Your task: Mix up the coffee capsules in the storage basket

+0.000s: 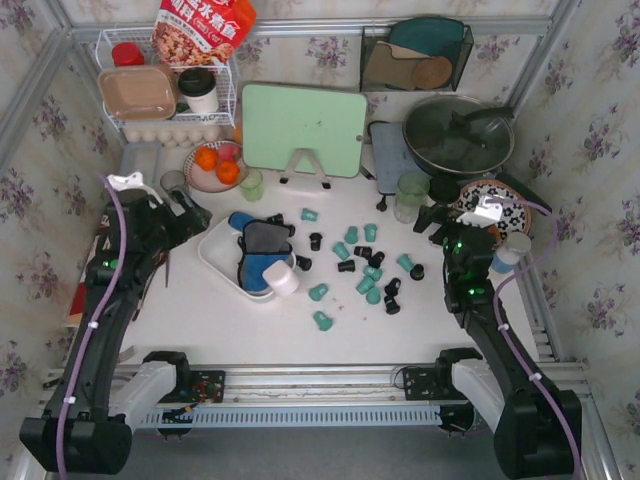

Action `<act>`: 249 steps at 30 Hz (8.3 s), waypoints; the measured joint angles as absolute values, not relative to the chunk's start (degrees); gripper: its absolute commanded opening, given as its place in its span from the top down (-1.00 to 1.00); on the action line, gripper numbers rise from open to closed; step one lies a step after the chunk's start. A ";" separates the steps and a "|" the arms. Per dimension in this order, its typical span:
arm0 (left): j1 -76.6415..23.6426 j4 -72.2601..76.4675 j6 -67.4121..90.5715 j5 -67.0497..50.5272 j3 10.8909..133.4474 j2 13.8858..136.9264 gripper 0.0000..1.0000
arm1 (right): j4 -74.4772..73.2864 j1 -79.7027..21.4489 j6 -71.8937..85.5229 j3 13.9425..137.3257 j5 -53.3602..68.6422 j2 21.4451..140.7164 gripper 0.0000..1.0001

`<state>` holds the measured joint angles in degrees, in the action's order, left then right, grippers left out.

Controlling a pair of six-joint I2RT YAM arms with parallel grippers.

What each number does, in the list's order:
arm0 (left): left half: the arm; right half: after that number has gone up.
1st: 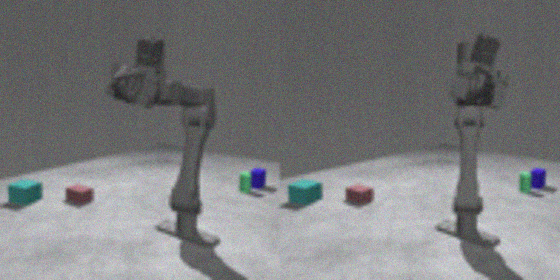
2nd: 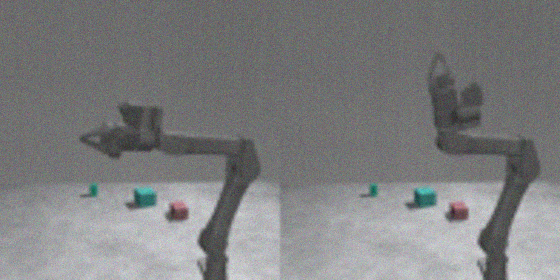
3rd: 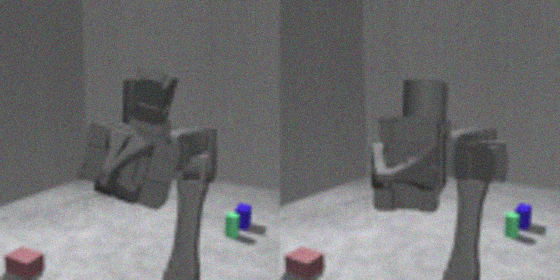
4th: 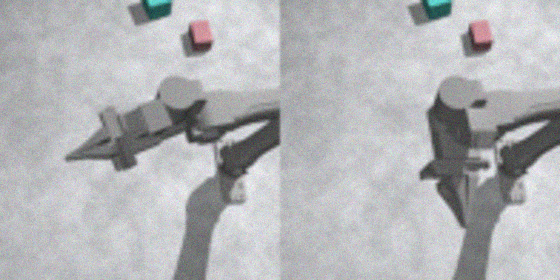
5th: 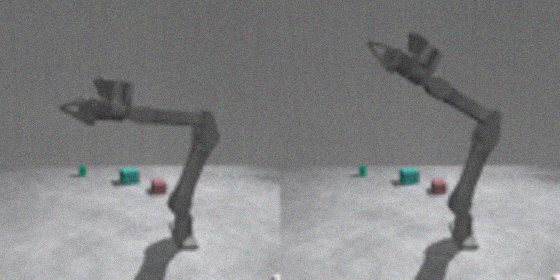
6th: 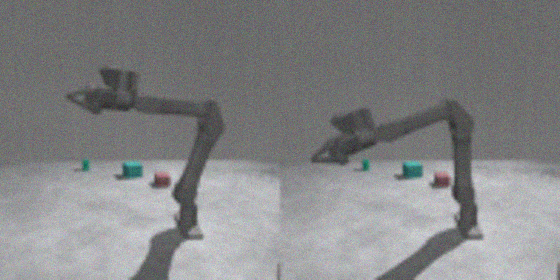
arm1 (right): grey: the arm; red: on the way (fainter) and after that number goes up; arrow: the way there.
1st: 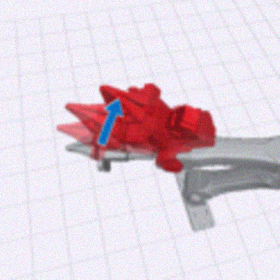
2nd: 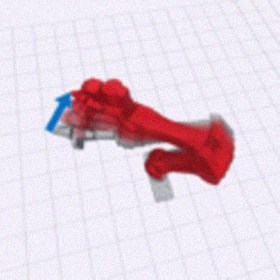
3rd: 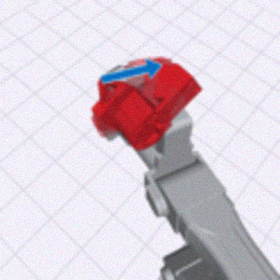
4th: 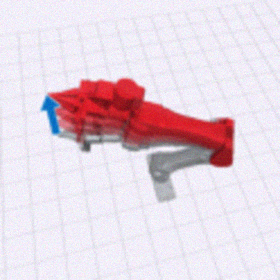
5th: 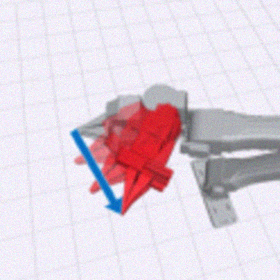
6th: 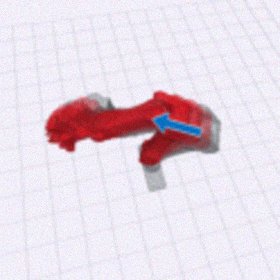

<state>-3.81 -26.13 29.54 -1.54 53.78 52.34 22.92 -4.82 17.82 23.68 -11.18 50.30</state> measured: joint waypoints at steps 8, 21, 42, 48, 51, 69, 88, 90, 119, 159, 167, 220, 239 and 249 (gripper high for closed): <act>-15.20 -39.72 23.55 -7.57 58.98 57.39 -0.99 | 16.08 -13.37 17.69 28.86 -0.86 54.39 -0.86; -34.54 -40.82 24.38 11.44 50.96 56.55 -0.77 | 19.86 -45.65 11.46 32.01 -9.23 65.04 -0.70; -37.08 -30.46 25.71 16.78 41.78 46.41 -0.78 | 26.92 -70.37 -11.09 37.74 -14.87 81.12 -1.00; -37.08 -28.69 26.65 17.69 40.01 44.62 -0.77 | 27.11 -72.53 -13.45 41.34 -21.50 88.64 -1.00; -37.08 -27.57 26.70 17.85 39.83 44.60 -0.77 | 27.14 -72.53 -12.14 42.94 -25.23 91.37 -1.00; -37.08 -25.56 27.27 17.85 38.52 45.54 -0.77 | 27.70 -72.62 7.70 42.39 -31.00 92.23 -0.64; -37.08 -24.25 28.36 17.58 38.74 45.93 -0.78 | 24.14 -72.62 14.74 42.26 -29.85 87.24 -0.92; -37.08 -24.14 28.42 17.43 38.76 45.93 -0.78 | 24.08 -72.64 15.49 42.98 -29.85 88.29 -0.93; -37.08 -23.90 29.02 16.73 38.76 44.56 -0.79 | 8.29 -71.99 17.69 52.75 -34.13 86.67 0.07; -45.47 -8.47 9.23 -3.75 49.95 69.23 -0.80 | -12.69 -47.64 15.09 53.52 -15.07 58.08 0.33; -51.37 3.70 -17.65 -5.39 43.18 74.76 -0.37 | -13.54 -47.22 16.47 52.71 -8.01 57.17 0.32; -43.77 23.53 -37.54 -23.59 34.00 70.26 -0.12 | -22.57 -47.20 20.23 48.51 5.93 49.82 0.29; -43.83 25.91 -33.61 -26.63 32.42 68.45 1.00 | -19.27 -47.22 20.38 47.33 7.55 49.06 -0.41; -42.52 23.94 -19.11 -14.81 31.92 63.88 1.00 | -19.33 -47.20 17.23 48.73 -3.68 45.19 -0.67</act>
